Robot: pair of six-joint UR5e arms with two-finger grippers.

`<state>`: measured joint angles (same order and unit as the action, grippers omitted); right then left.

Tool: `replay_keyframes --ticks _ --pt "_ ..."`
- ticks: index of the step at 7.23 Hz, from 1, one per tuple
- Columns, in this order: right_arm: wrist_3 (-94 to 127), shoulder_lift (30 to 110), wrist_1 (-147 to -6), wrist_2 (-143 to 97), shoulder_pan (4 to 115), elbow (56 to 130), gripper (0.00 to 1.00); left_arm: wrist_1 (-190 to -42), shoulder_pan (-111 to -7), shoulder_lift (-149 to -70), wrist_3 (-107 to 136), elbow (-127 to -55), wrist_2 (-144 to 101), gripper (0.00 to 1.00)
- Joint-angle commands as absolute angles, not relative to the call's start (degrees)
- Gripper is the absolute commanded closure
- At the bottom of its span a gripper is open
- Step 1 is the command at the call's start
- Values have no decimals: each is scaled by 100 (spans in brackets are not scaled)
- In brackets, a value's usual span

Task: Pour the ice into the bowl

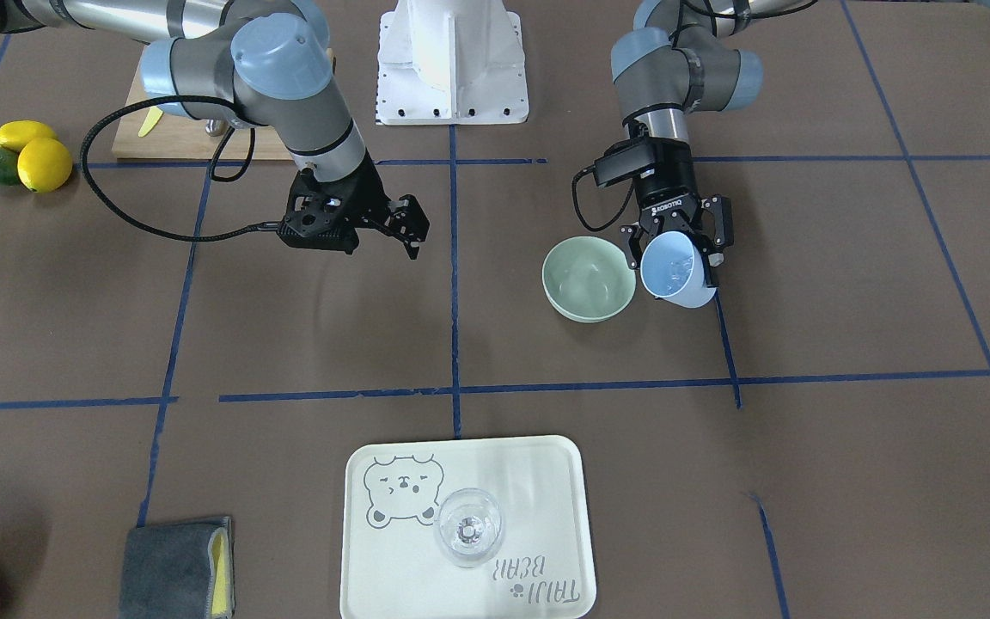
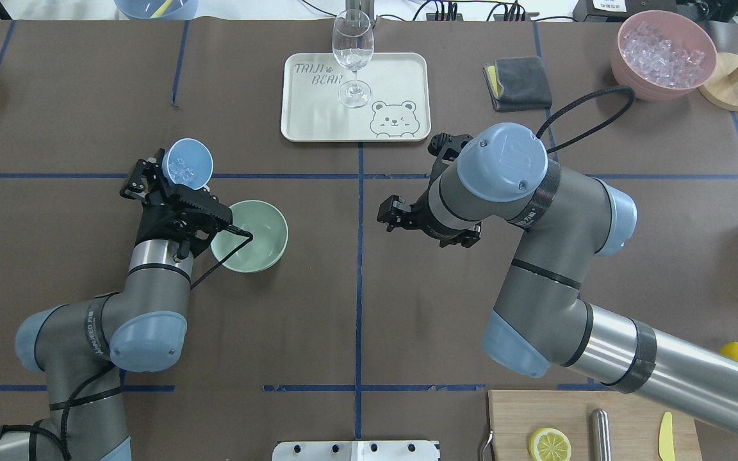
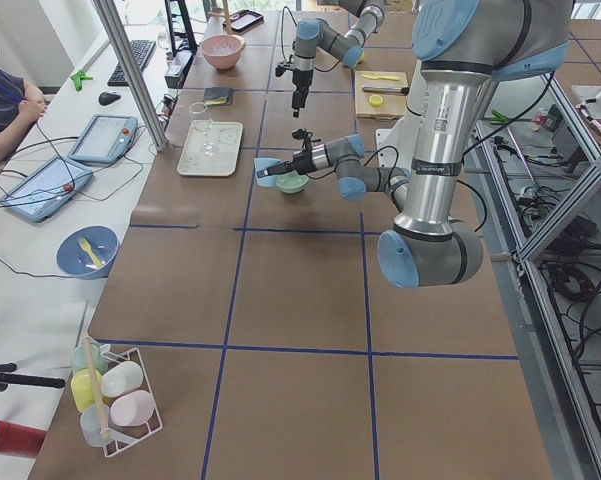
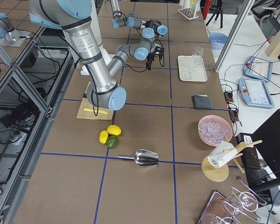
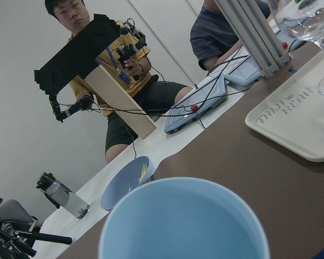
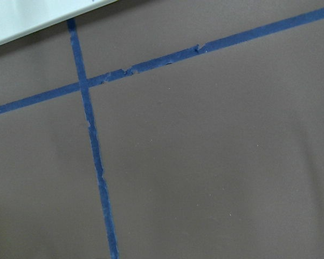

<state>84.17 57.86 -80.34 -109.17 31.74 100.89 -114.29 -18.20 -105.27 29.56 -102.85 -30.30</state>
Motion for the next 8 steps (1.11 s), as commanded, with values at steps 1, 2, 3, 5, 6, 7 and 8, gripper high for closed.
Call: replay_keyframes --ticks 1,2,3,5,6,7,8 --pt "8244 5862 -8024 -10916 3182 10125 0 -11197 -1609 -10573 2553 -10292 -2788 100" --pt "8253 5862 -8024 -10907 3173 10125 0 -11197 -1565 -10573 2323 -10257 -2690 100" --pt "8253 5862 -8024 -10907 3173 10125 0 -11154 -1477 -10565 2051 -10205 -2463 100" --pt "8253 5854 -8024 -10907 3164 10116 0 -10464 -1468 -10556 1315 -10239 -2129 100" --pt "8262 5845 -8007 -10907 3164 10108 0 -10285 -1468 -10556 657 -10248 -1979 100" --pt "8279 5853 -7842 -10899 3164 10090 0 -10257 -1476 -10538 -115 -10248 -1812 100" --pt "8279 5854 -7753 -10898 3164 10072 0 -10257 -1468 -10538 -375 -10239 -1750 100"
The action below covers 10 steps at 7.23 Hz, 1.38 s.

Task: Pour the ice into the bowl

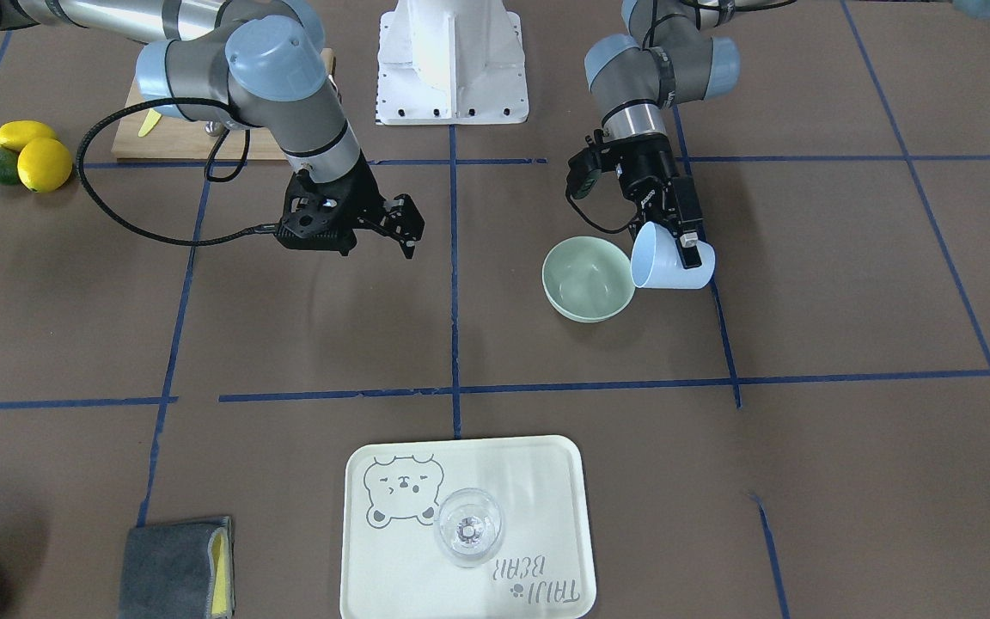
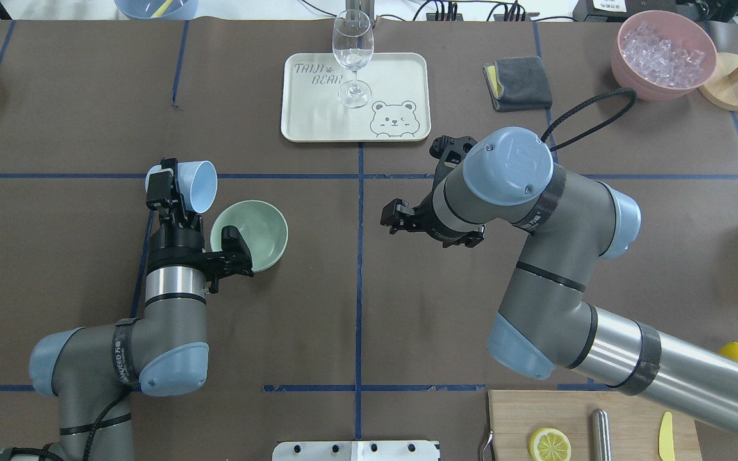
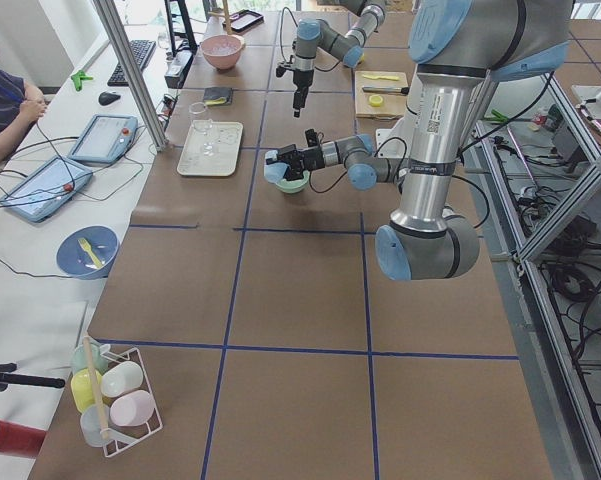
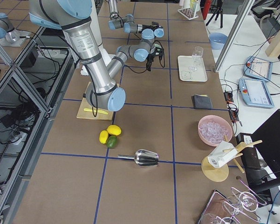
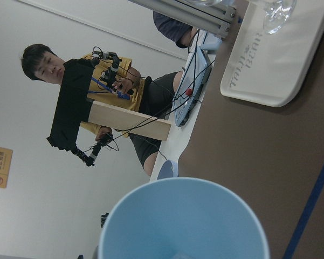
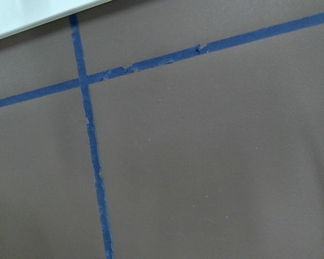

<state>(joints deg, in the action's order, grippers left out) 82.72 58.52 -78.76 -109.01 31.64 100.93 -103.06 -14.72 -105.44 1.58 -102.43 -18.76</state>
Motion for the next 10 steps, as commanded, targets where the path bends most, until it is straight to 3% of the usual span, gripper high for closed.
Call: replay_keyframes --ticks 1,10 --pt "8279 5854 -7752 -10898 3164 10064 0 -10248 -1468 -10529 -691 -10248 -1653 100" --pt "8358 5854 -7743 -10890 3067 10072 0 -10100 -1371 -10354 -1159 -10160 -1328 100"
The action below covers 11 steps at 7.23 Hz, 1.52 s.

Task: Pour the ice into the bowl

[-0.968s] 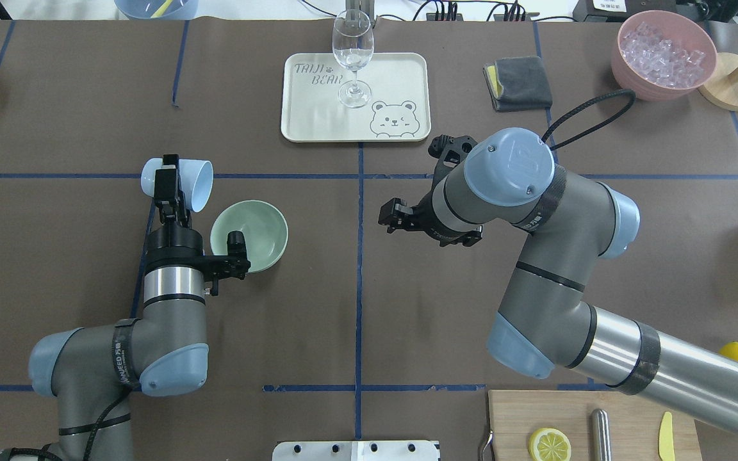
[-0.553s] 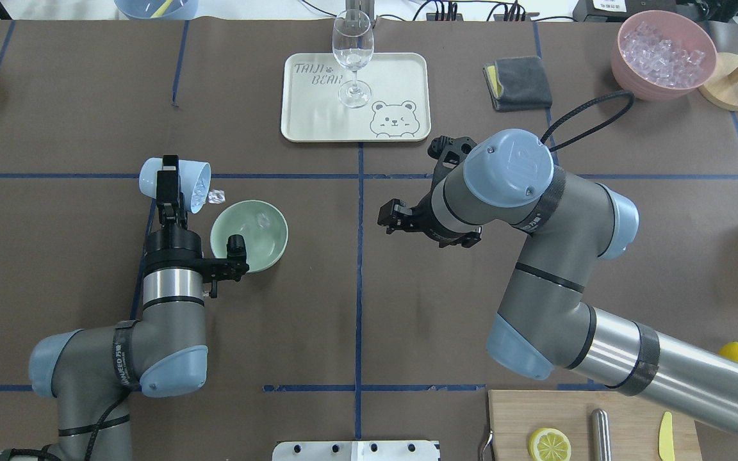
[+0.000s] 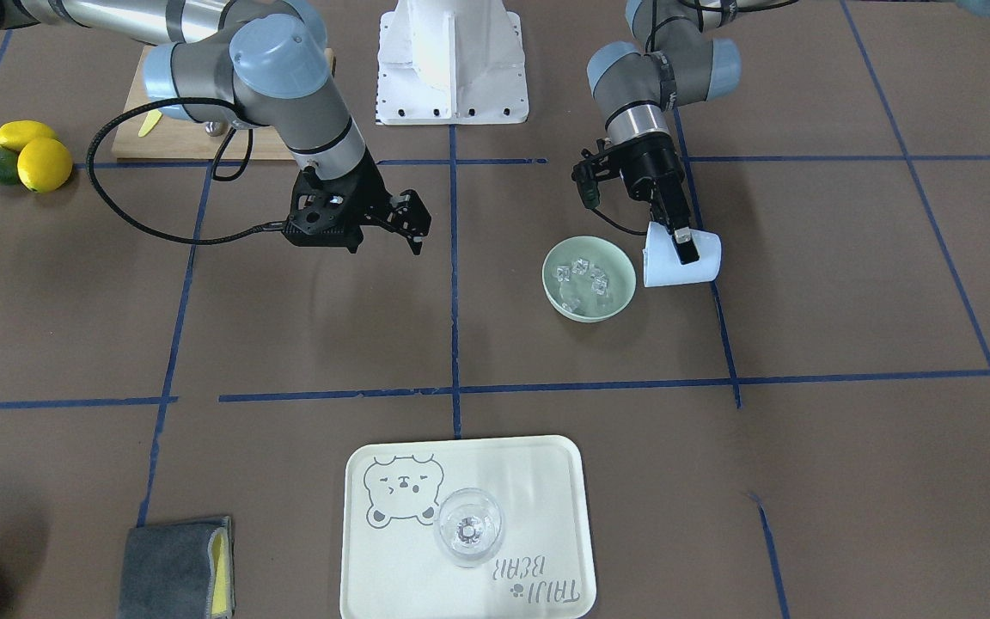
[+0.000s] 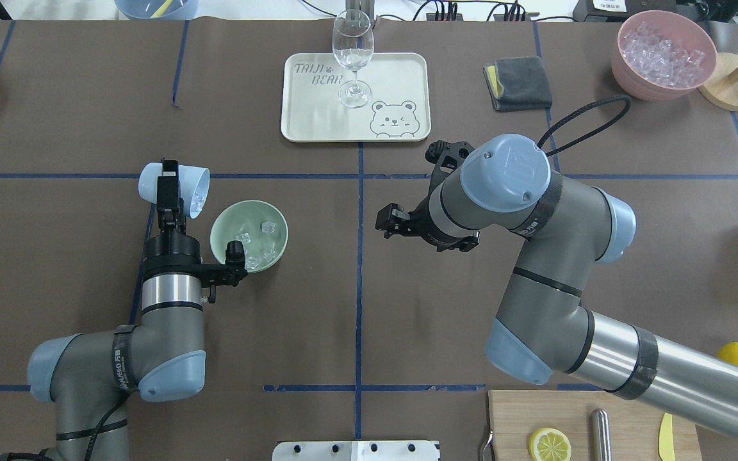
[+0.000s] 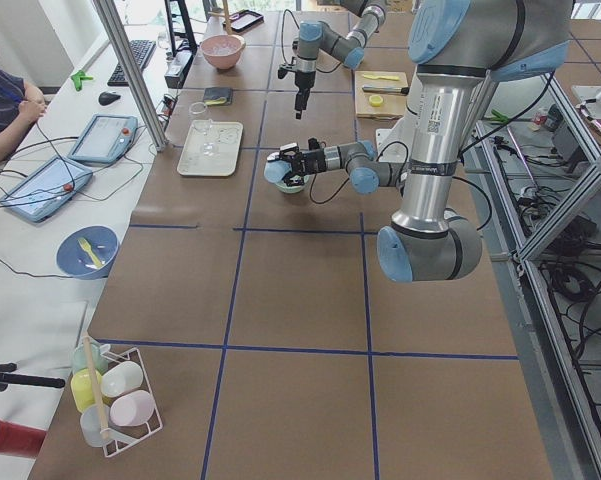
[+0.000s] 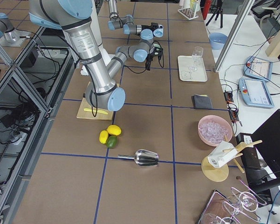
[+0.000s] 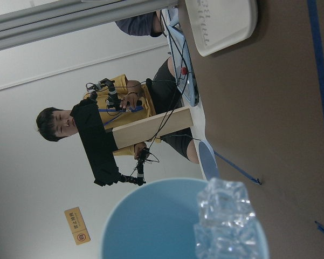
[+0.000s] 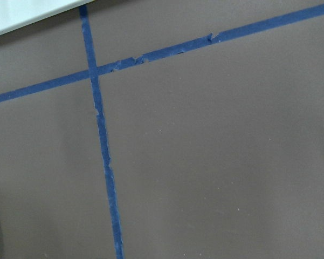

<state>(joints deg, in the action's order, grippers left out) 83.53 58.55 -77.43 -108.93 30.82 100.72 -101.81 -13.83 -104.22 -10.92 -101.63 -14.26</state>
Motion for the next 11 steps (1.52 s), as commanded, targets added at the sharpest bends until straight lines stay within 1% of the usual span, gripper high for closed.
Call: replay_keyframes --ticks 1,3,5,7,11 --pt "8358 5854 -7734 -10890 3067 10081 0 -10090 -1371 -10354 -1273 -10151 -1318 100" --pt "8358 5854 -7734 -10890 3067 10081 0 -9985 -1362 -10354 -1283 -10160 -1223 100" --pt "8367 5853 -7734 -10890 3067 10099 0 -9958 -1362 -10362 -1982 -10300 -1161 100" --pt "8455 5854 -7734 -10890 3050 10099 0 -9958 -1371 -10345 -2169 -10283 -1117 100" --pt "8455 5845 -7734 -10890 3050 10099 0 -9967 -1371 -10354 -2171 -10301 -1125 100"
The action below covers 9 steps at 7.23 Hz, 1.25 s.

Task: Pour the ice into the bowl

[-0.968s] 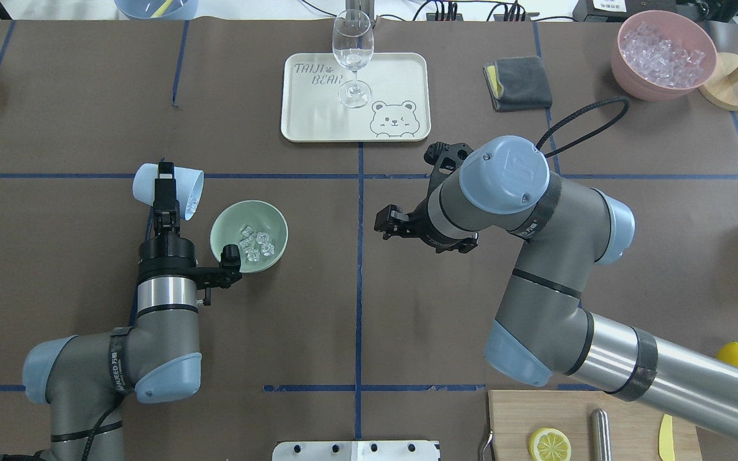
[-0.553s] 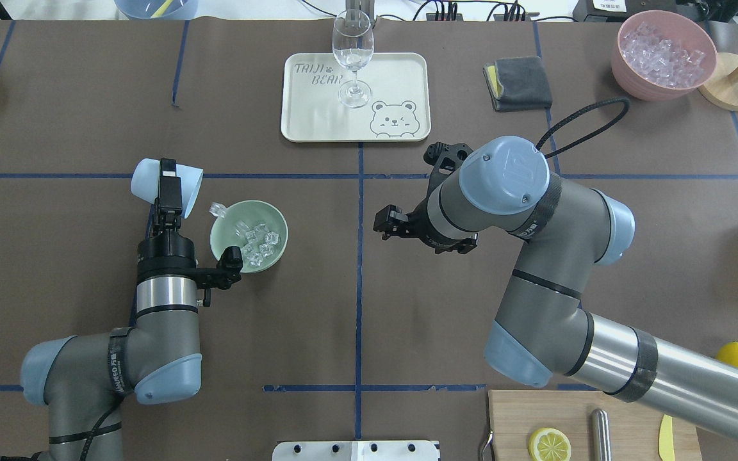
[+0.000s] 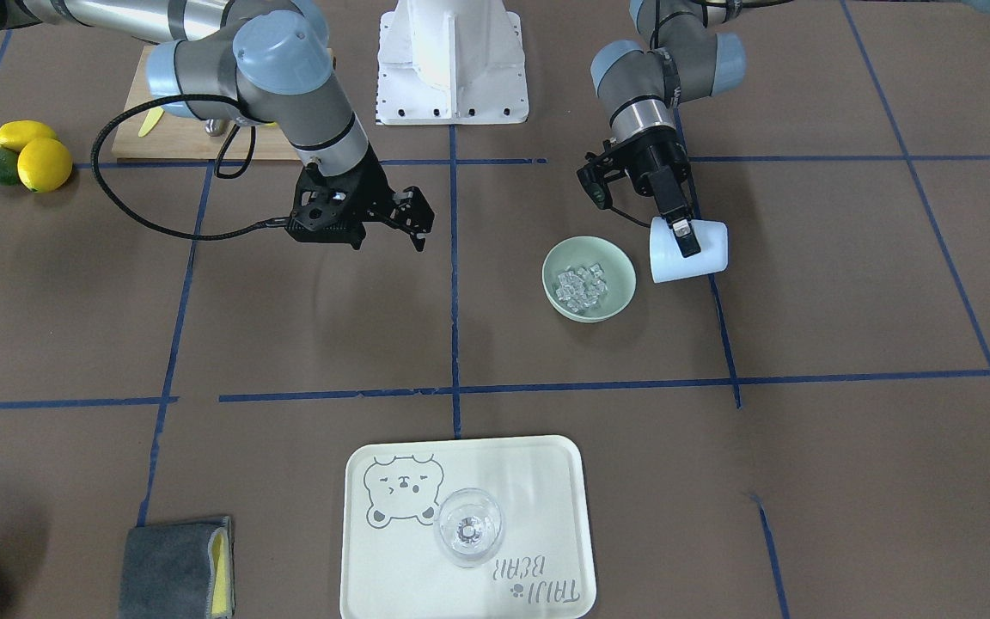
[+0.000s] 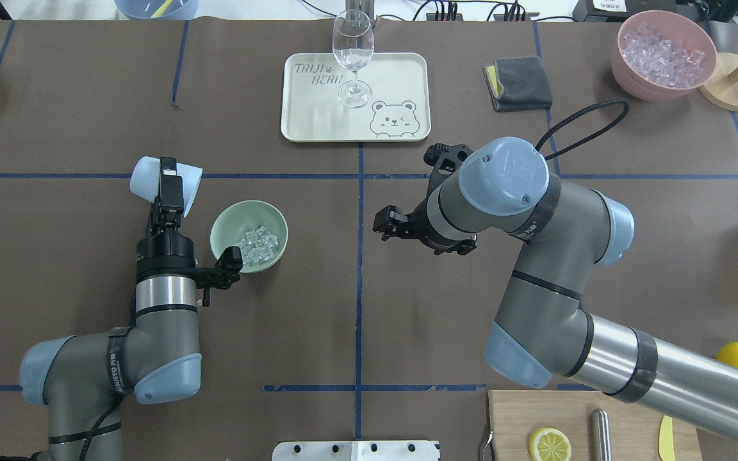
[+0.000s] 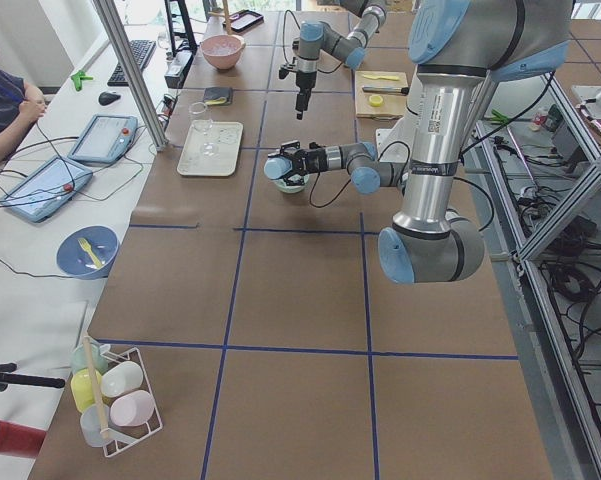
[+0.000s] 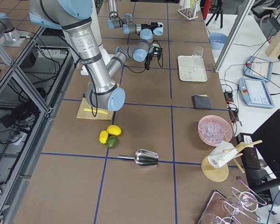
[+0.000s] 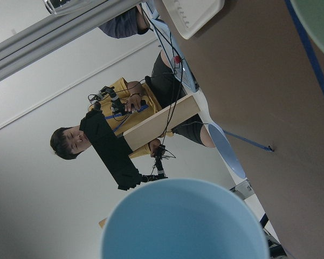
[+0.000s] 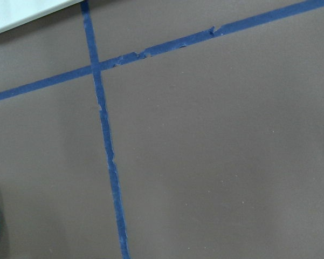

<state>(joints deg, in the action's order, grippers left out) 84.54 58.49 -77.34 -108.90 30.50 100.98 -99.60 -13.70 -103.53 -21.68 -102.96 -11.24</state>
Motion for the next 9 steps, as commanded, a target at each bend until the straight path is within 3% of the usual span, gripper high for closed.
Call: replay_keyframes --ticks 1,6,9 --pt "8455 5845 -7734 -10890 3041 10099 0 -9967 -1371 -10345 -2162 -10301 -1125 100" --pt "8464 5801 -7734 -10855 2980 10090 0 -10212 -1380 -9372 -1452 -10625 -1169 100" --pt "8490 5801 -7734 -10828 2892 10090 0 -12129 -1389 -7934 -1336 -10512 -1160 100"
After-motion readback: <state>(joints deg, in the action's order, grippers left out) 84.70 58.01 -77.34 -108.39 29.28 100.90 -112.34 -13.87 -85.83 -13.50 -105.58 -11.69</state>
